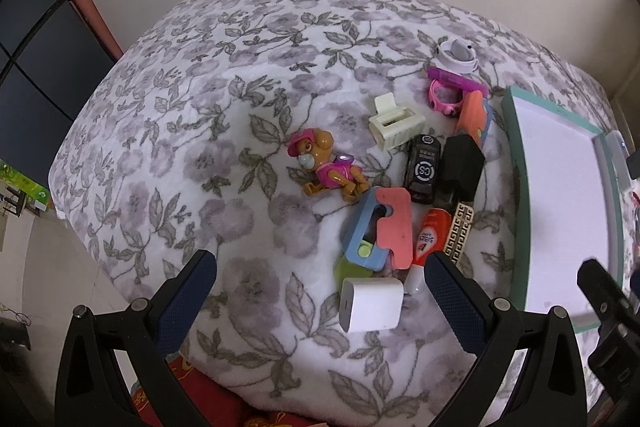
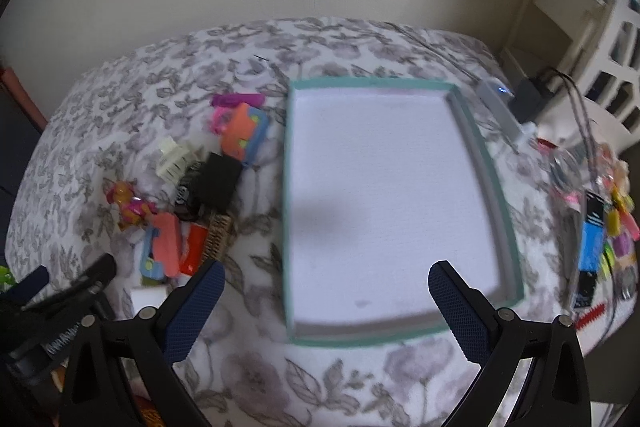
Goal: Organize rigid objects
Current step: 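Move left tool to white cube charger while right tool reaches gold patterned bar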
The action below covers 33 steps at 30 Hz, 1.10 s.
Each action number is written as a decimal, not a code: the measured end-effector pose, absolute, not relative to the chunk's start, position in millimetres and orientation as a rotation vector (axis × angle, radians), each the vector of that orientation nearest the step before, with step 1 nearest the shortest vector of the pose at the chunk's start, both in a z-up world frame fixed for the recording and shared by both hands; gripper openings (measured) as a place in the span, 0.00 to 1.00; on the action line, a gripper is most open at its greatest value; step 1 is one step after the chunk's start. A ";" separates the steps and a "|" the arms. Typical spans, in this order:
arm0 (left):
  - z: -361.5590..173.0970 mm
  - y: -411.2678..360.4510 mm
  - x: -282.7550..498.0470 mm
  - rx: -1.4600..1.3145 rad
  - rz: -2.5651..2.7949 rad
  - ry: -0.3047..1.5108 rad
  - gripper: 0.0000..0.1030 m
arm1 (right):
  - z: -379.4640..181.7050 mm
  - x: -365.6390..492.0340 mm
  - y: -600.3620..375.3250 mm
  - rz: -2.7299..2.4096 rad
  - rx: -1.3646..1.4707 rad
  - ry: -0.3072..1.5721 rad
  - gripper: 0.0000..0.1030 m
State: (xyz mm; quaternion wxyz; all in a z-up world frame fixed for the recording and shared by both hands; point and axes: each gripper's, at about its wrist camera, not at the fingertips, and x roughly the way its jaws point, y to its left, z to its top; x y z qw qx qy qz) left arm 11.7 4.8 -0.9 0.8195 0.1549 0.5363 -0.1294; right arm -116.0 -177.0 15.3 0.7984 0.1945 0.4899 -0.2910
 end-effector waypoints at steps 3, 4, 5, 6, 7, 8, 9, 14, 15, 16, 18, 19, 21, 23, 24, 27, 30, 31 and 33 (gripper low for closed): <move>-17.1 4.8 17.7 0.326 -0.276 1.219 1.00 | 8.7 -101.6 -177.4 -0.580 0.420 1.052 1.00; -25.0 6.6 21.3 0.316 -0.270 1.260 1.00 | 5.8 -96.9 -177.2 -0.574 0.421 1.056 1.00; -30.1 7.9 23.5 0.312 -0.262 1.284 1.00 | 2.4 -93.3 -177.5 -0.569 0.424 1.062 1.00; -34.9 8.7 25.6 0.310 -0.254 1.306 1.00 | -0.3 -90.7 -176.9 -0.565 0.426 1.066 1.00; -41.6 9.9 27.7 0.309 -0.244 1.336 1.00 | -4.2 -88.1 -177.3 -0.561 0.433 1.073 1.00; -46.2 10.0 29.1 0.309 -0.242 1.358 1.00 | -8.8 -86.0 -178.5 -0.556 0.448 1.081 1.00; -49.8 10.2 29.8 0.306 -0.244 1.377 1.00 | -11.1 -85.4 -178.7 -0.550 0.460 1.084 1.00; -61.8 6.6 29.4 0.309 -0.274 1.424 1.00 | -22.2 -80.0 -180.9 -0.503 0.512 1.099 0.98; -62.9 5.0 28.5 0.315 -0.278 1.424 1.00 | -23.0 -78.2 -180.0 -0.496 0.513 1.099 0.96; -64.4 3.2 27.5 0.322 -0.284 1.427 0.99 | -23.3 -76.5 -179.1 -0.487 0.514 1.099 0.93; -67.6 0.0 25.5 0.327 -0.300 1.439 0.91 | -24.1 -73.3 -177.2 -0.465 0.520 1.098 0.89; -70.5 -2.6 26.8 0.328 -0.307 1.448 0.88 | -24.4 -71.7 -176.3 -0.453 0.527 1.097 0.88; -74.9 -5.9 25.5 0.332 -0.315 1.465 0.85 | -25.6 -67.7 -174.1 -0.431 0.540 1.101 0.83; -81.5 -9.9 23.2 0.339 -0.324 1.478 0.83 | -28.2 -62.8 -171.4 -0.409 0.539 1.110 0.76; -81.8 -9.0 21.5 0.339 -0.328 1.481 0.78 | -29.4 -61.0 -170.4 -0.399 0.539 1.115 0.74; -86.9 -15.1 17.8 0.345 -0.340 1.487 0.74 | -34.1 -54.3 -164.3 -0.357 0.532 1.137 0.63; -87.1 -20.0 13.7 0.336 -0.366 1.493 0.65 | -38.7 -48.0 -156.2 -0.330 0.508 1.158 0.57; -87.6 -23.3 10.9 0.335 -0.374 1.493 0.64 | -39.9 -47.1 -154.6 -0.324 0.502 1.161 0.56; -86.6 -29.2 9.8 0.330 -0.386 1.496 0.58 | -44.8 -43.3 -150.7 -0.306 0.499 1.178 0.53</move>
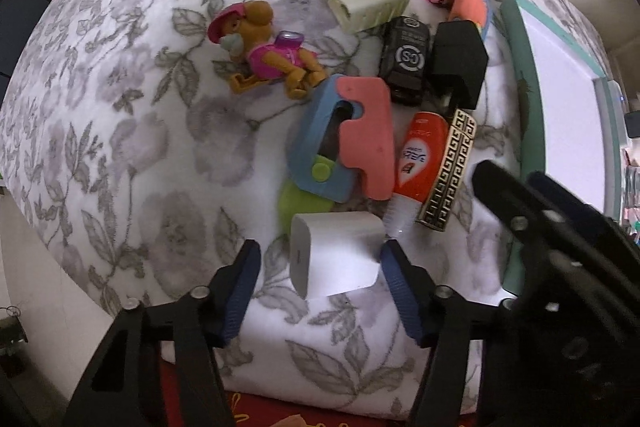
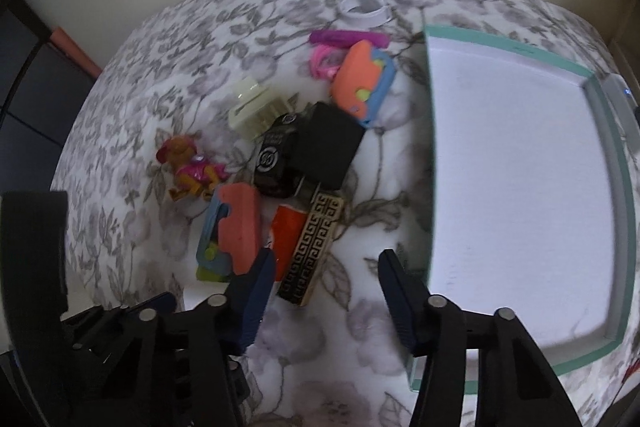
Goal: Organize rigid objects
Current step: 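Move left tool to white cube charger while right tool reaches gold patterned bar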
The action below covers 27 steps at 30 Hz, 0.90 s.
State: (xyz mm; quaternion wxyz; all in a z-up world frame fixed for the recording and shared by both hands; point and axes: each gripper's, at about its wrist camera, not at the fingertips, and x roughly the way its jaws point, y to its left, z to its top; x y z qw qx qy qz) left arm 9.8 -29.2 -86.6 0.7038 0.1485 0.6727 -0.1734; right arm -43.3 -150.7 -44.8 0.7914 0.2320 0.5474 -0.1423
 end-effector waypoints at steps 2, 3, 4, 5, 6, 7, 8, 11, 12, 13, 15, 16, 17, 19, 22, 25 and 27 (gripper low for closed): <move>-86.7 -32.0 7.9 0.324 -0.399 1.499 0.55 | -49.3 -41.4 -150.7 -0.295 0.518 1.184 0.50; -85.9 -32.0 6.7 0.322 -0.404 1.499 0.52 | -52.0 -40.4 -150.8 -0.291 0.527 1.188 0.50; -85.8 -33.4 5.6 0.320 -0.409 1.499 0.51 | -55.0 -39.2 -151.0 -0.286 0.536 1.194 0.48; -85.9 -34.0 5.2 0.317 -0.415 1.500 0.50 | -57.1 -38.8 -151.5 -0.283 0.541 1.198 0.46; -84.7 -33.5 4.6 0.312 -0.418 1.503 0.49 | -59.3 -37.7 -151.8 -0.279 0.545 1.201 0.46; -85.0 -32.9 5.2 0.305 -0.419 1.506 0.49 | -61.6 -36.8 -152.2 -0.272 0.552 1.203 0.46; -85.2 -31.7 6.1 0.296 -0.417 1.509 0.49 | -64.1 -35.5 -152.4 -0.267 0.559 1.206 0.46; -85.0 -30.5 6.4 0.298 -0.411 1.504 0.49 | -71.7 -30.2 -151.7 -0.270 0.559 1.222 0.45; -85.1 -31.5 5.8 0.305 -0.413 1.502 0.49 | -73.0 -29.0 -151.0 -0.271 0.557 1.229 0.44; -85.6 -33.5 5.8 0.311 -0.416 1.503 0.49 | -75.4 -27.5 -150.5 -0.270 0.555 1.235 0.43; -86.7 -35.5 5.7 0.308 -0.418 1.507 0.50 | -76.2 -24.7 -149.8 -0.261 0.560 1.227 0.43; -85.0 -34.7 5.5 0.304 -0.417 1.511 0.50 | -76.3 -23.5 -149.4 -0.262 0.555 1.227 0.43; -88.1 -33.6 8.4 0.298 -0.418 1.514 0.50 | -76.0 -22.6 -148.4 -0.261 0.549 1.228 0.41; -88.2 -31.7 8.3 0.294 -0.419 1.516 0.50 | -75.6 -23.0 -148.6 -0.264 0.556 1.237 0.37; -88.8 -32.2 7.5 0.313 -0.423 1.512 0.50 | -76.2 -27.5 -152.3 -0.287 0.562 1.260 0.34; -83.4 -31.6 2.5 0.315 -0.426 1.518 0.49 | -78.9 -32.4 -155.2 -0.302 0.577 1.276 0.33; -83.2 -31.7 0.8 0.318 -0.426 1.515 0.49 | -77.7 -31.2 -153.6 -0.313 0.558 1.280 0.33</move>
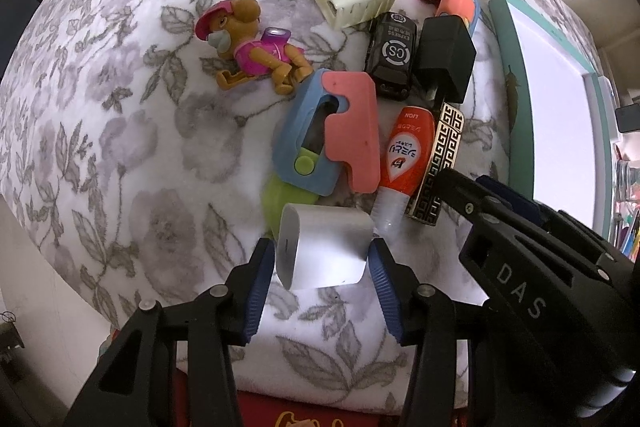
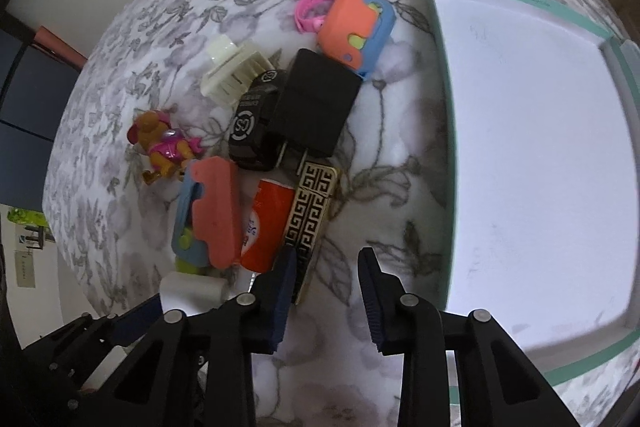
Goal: Organize rigid objects
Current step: 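Move left tool to white cube charger while right tool reaches gold patterned bar, then close left gripper on white charger while right gripper grasps and lifts gold bar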
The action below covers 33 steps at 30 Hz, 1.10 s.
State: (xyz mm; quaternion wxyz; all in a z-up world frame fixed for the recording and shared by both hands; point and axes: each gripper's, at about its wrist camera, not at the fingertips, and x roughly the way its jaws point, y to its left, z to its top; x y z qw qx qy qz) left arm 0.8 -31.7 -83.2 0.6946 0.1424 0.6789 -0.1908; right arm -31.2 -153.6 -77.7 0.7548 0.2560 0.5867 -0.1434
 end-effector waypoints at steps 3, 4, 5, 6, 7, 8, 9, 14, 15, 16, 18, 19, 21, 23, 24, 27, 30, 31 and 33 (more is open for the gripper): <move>-87.1 -34.1 -2.5 0.340 -0.431 1.527 0.49 | -76.4 -28.2 -151.5 -0.293 0.560 1.264 0.32; -88.8 -36.4 -4.5 0.348 -0.429 1.537 0.49 | -77.2 -27.0 -151.2 -0.268 0.581 1.259 0.32; -90.6 -37.2 -5.0 0.355 -0.427 1.546 0.49 | -79.3 -24.8 -150.2 -0.257 0.591 1.260 0.32; -92.0 -37.5 -5.3 0.359 -0.424 1.550 0.49 | -81.3 -22.8 -149.2 -0.254 0.584 1.261 0.32; -93.4 -37.6 -5.5 0.365 -0.417 1.552 0.49 | -82.4 -21.3 -148.4 -0.251 0.576 1.262 0.32; -94.0 -37.7 -5.7 0.369 -0.413 1.552 0.49 | -83.2 -19.7 -147.6 -0.249 0.572 1.262 0.32; -94.5 -38.4 -5.7 0.372 -0.412 1.553 0.49 | -83.9 -18.4 -147.0 -0.250 0.570 1.262 0.32; -99.2 -43.6 -7.5 0.390 -0.407 1.568 0.50 | -87.3 -13.5 -143.3 -0.247 0.564 1.263 0.32; -100.0 -43.7 -7.1 0.387 -0.405 1.572 0.51 | -88.5 -12.2 -142.9 -0.248 0.567 1.264 0.32; -101.3 -45.5 -7.2 0.380 -0.405 1.576 0.51 | -88.1 -12.0 -143.4 -0.250 0.568 1.263 0.32; -101.1 -46.9 -7.2 0.382 -0.406 1.574 0.50 | -87.6 -12.2 -142.9 -0.253 0.566 1.263 0.30; -103.5 -43.8 -4.4 0.385 -0.406 1.570 0.50 | -87.4 -12.9 -143.2 -0.252 0.568 1.262 0.28; -104.7 -43.6 -5.1 0.388 -0.406 1.568 0.50 | -88.0 -13.3 -144.4 -0.246 0.589 1.257 0.24; -104.9 -43.3 -5.0 0.386 -0.406 1.568 0.50 | -88.5 -13.3 -145.0 -0.248 0.598 1.255 0.23; -104.9 -42.7 -4.9 0.384 -0.406 1.568 0.50 | -88.5 -13.3 -144.5 -0.253 0.596 1.257 0.20; -103.8 -40.9 -3.8 0.375 -0.403 1.569 0.50 | -88.1 -18.3 -144.0 -0.270 0.586 1.274 0.17; -102.1 -39.1 -3.5 0.380 -0.396 1.563 0.49 | -89.7 -25.6 -145.7 -0.279 0.609 1.283 0.16; -101.9 -39.1 -3.8 0.381 -0.395 1.562 0.49 | -89.8 -27.9 -147.1 -0.282 0.620 1.283 0.16; -101.9 -38.9 -4.2 0.382 -0.393 1.563 0.49 | -90.3 -33.2 -150.8 -0.288 0.655 1.281 0.16</move>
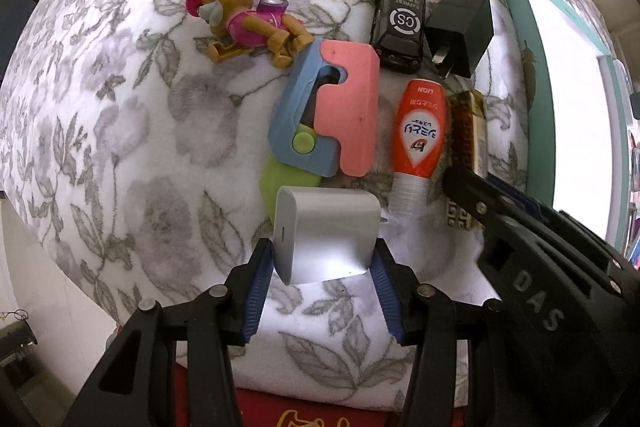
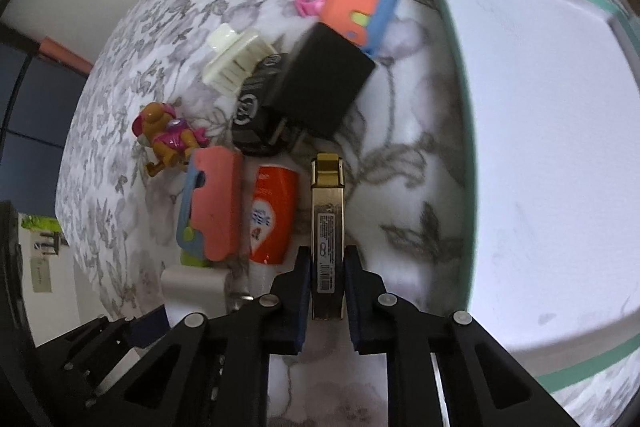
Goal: Organize rigid objects
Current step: 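Close left gripper on white charger while right gripper grasps and lifts gold bar, then carry white charger with left tool while right tool carries gold bar over tray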
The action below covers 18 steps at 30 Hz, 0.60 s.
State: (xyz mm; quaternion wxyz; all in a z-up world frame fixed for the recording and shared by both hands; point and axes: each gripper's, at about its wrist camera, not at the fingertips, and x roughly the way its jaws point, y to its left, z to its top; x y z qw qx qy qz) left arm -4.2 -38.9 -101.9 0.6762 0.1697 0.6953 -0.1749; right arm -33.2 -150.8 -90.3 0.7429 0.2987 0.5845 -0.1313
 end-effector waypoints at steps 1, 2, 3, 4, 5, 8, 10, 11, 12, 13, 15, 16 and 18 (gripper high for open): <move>-101.9 -38.4 -4.2 0.379 -0.393 1.563 0.49 | -90.7 -36.6 -152.9 -0.292 0.665 1.279 0.16; -101.8 -37.8 -3.9 0.376 -0.393 1.564 0.49 | -90.7 -39.4 -154.5 -0.297 0.682 1.275 0.16; -101.6 -37.9 -3.7 0.369 -0.392 1.567 0.49 | -90.6 -41.7 -155.6 -0.301 0.690 1.273 0.16; -101.1 -36.5 -2.8 0.359 -0.389 1.567 0.49 | -90.4 -43.6 -156.0 -0.305 0.691 1.273 0.16; -100.6 -35.3 -1.9 0.355 -0.385 1.565 0.49 | -90.0 -45.1 -155.4 -0.308 0.687 1.274 0.16; -96.6 -31.3 0.2 0.341 -0.375 1.552 0.49 | -88.9 -47.0 -152.8 -0.315 0.675 1.266 0.16; -93.4 -28.5 2.5 0.327 -0.371 1.543 0.49 | -86.2 -51.2 -153.4 -0.308 0.684 1.253 0.16; -91.8 -27.5 3.3 0.322 -0.370 1.538 0.49 | -84.4 -53.0 -153.4 -0.304 0.689 1.245 0.16; -89.5 -26.5 4.2 0.313 -0.374 1.532 0.49 | -82.1 -55.8 -154.4 -0.301 0.689 1.237 0.16; -87.8 -26.0 5.1 0.306 -0.378 1.528 0.49 | -80.5 -56.8 -154.2 -0.299 0.690 1.227 0.16; -83.0 -24.5 6.8 0.291 -0.386 1.513 0.49 | -75.1 -61.1 -155.6 -0.292 0.700 1.205 0.16; -79.3 -23.3 7.6 0.283 -0.390 1.500 0.49 | -72.9 -63.1 -156.7 -0.289 0.706 1.195 0.16; -73.7 -21.4 8.7 0.273 -0.394 1.479 0.49 | -67.7 -65.5 -157.9 -0.287 0.712 1.173 0.16</move>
